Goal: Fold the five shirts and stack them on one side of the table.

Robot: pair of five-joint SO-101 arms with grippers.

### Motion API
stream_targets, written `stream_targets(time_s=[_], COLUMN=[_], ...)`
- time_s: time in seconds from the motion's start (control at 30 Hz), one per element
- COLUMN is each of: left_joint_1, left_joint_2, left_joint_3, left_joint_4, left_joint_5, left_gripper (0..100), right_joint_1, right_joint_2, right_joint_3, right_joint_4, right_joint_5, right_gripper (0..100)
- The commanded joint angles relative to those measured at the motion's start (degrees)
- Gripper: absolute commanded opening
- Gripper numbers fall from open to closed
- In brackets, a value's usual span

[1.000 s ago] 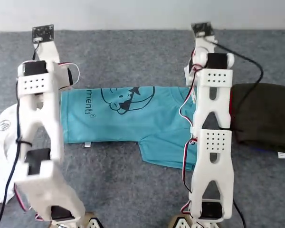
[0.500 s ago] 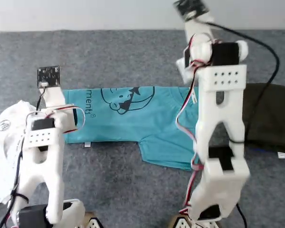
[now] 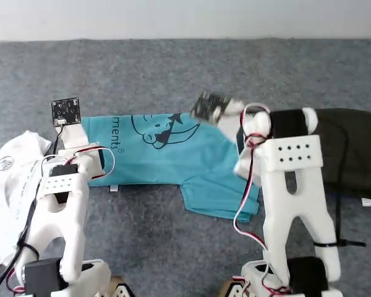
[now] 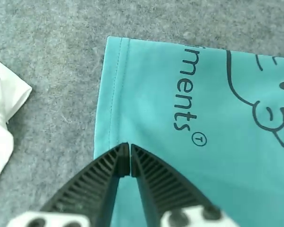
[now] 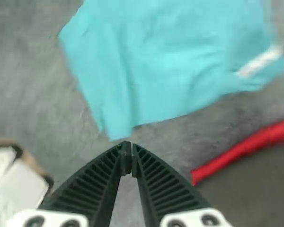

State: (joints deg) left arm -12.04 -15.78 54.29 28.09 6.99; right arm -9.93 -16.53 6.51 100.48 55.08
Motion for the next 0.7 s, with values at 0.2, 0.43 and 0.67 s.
stream_targets(time_s=[0.2, 0.43, 0.67], left_joint_1=[-0.26, -0.26, -0.26], left_joint_2=[-0.18, -0.35, -0.35], left_joint_3=[-0.40, -0.04, 0.04], left_joint_4=[-0.79, -0.88, -0.88], left_joint_5=[0.53, 0.26, 0.18], left_gripper=[1, 1, 1], right_joint_1=[-10.59, -21.58, -22.90], right_joint_2=[-2.77, -3.03, -2.68], right_joint_3=[20.57, 25.93, 32.44], right_joint_4=[-4.26, -5.14, -19.12], right_joint_5=[4.84, -2.37, -8.09], right_gripper=[5.3, 19.5, 19.5])
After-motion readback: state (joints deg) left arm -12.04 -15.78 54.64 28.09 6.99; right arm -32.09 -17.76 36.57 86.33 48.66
